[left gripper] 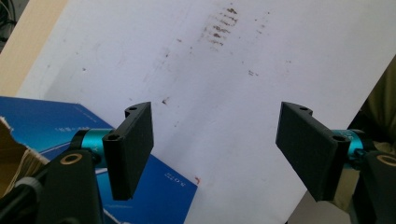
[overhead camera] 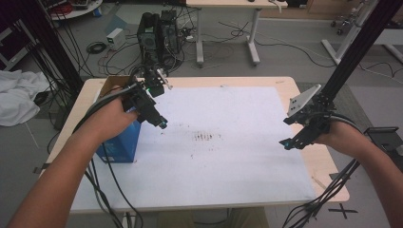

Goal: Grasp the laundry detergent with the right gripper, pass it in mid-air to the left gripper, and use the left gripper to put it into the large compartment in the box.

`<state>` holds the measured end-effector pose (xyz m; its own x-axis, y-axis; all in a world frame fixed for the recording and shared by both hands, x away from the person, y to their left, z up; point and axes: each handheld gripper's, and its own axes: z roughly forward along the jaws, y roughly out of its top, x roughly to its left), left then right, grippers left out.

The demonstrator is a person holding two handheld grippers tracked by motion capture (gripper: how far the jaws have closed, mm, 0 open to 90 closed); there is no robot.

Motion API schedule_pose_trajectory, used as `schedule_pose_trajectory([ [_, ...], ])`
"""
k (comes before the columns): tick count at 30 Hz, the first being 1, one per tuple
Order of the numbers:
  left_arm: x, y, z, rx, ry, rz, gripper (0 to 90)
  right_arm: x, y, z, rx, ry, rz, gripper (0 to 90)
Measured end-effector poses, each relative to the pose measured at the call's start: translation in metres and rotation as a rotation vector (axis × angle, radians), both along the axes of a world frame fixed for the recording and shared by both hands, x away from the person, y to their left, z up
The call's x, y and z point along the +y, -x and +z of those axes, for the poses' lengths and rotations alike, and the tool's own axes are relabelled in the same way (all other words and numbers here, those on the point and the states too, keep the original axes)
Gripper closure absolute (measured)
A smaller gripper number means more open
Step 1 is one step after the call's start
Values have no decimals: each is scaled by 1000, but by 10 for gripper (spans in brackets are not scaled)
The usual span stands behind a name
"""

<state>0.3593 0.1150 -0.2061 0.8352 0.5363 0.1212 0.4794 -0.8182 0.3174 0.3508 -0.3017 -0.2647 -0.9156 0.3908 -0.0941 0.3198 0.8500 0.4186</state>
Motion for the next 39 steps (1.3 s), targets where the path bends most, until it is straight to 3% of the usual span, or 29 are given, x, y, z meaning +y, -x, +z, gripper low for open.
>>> schedule_pose_trajectory([
  [1, -2, -1, -1, 5, -20, -14, 278, 0, 0, 0, -4, 2, 0, 210],
  [4, -7, -3, -6, 21, -14, 6, 278, 1, -1, 0, -9, 2, 8, 210],
  [5, -7, -4, -6, 22, -38, -12, 278, 1, -1, 0, -9, 2, 10, 210],
  [6, -9, -4, -9, 12, -27, 3, 272, 1, -1, 0, -6, 5, 8, 210],
  [7, -10, -5, -11, 14, -35, 1, 162, 2, -1, 0, -8, 1, 8, 210],
  [15, -20, -6, -17, 1, -50, -18, 162, 4, 1, 1, 3, 3, -5, 210],
  [16, -20, -7, -16, 13, -67, -36, 162, 4, 1, 1, 0, 2, -3, 210],
  [19, -24, -7, -19, 4, -51, -11, 162, 5, 2, 2, 1, 1, -3, 210],
  [20, -24, -8, -17, 11, -61, -18, 162, 5, 1, 2, -9, -2, 7, 210],
  [26, -31, -8, -19, 20, -26, -33, 162, 7, 2, 5, -7, 8, 2, 210],
  [28, -33, -9, -18, 16, -50, -58, 162, 11, 2, 6, -4, 4, 0, 210],
  [30, -36, -9, -20, 18, -46, -47, 162, 12, 1, 6, -5, 4, 4, 210],
  [31, -36, -10, -19, 17, -67, -60, 162, 13, 1, 7, -1, 5, 4, 210],
  [39, -42, -13, -20, 6, -52, -71, 162, 19, -7, 8, -2, 2, 25, 210],
])
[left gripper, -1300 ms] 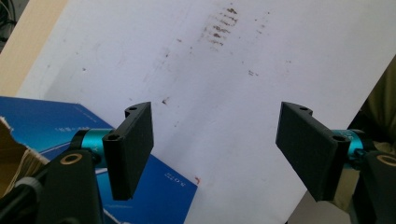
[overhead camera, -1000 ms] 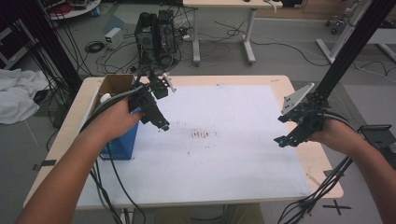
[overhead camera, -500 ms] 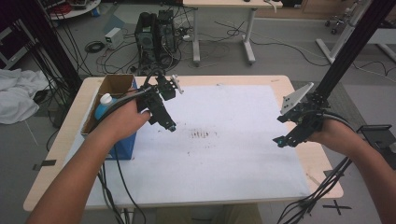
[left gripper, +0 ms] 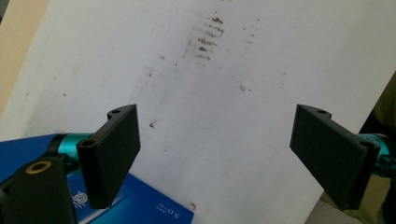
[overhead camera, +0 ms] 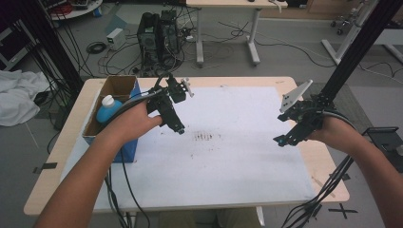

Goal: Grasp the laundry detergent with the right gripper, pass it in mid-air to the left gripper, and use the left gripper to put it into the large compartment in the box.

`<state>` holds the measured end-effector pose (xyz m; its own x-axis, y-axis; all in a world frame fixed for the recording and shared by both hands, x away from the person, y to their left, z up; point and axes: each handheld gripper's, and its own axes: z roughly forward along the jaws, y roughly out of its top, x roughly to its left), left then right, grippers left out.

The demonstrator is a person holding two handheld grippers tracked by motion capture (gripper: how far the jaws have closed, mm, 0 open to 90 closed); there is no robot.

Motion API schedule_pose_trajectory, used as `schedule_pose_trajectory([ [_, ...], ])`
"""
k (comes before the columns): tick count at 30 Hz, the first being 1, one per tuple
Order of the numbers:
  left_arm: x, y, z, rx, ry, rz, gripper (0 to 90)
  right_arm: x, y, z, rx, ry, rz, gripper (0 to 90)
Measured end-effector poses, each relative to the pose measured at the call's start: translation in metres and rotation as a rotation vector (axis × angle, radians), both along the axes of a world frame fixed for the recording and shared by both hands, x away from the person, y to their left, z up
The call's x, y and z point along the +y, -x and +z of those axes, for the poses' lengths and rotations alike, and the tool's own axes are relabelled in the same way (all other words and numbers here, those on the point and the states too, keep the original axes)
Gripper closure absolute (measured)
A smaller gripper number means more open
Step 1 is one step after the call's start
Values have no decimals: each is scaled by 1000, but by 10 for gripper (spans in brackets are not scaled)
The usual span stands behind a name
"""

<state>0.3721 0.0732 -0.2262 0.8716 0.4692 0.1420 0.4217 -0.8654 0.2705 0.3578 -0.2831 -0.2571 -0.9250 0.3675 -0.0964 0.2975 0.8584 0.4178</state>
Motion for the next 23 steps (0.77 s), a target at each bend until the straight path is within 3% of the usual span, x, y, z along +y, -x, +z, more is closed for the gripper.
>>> schedule_pose_trajectory([
  [4, -1, -1, -1, -4, 19, 18, 162, 2, -1, -1, 5, 4, -2, 210],
  [8, 1, -3, 0, 4, -2, 5, 162, 3, -1, -2, 11, 2, -2, 210],
  [9, 0, -2, -1, -6, 16, 22, 162, 3, -1, -2, 13, 7, 0, 210],
  [14, 4, -4, 0, 2, -2, 12, 162, 5, -1, -2, 15, 8, 0, 210],
  [23, 3, -4, -1, 5, 3, 19, 162, 3, 1, -1, 7, 10, 1, 210],
])
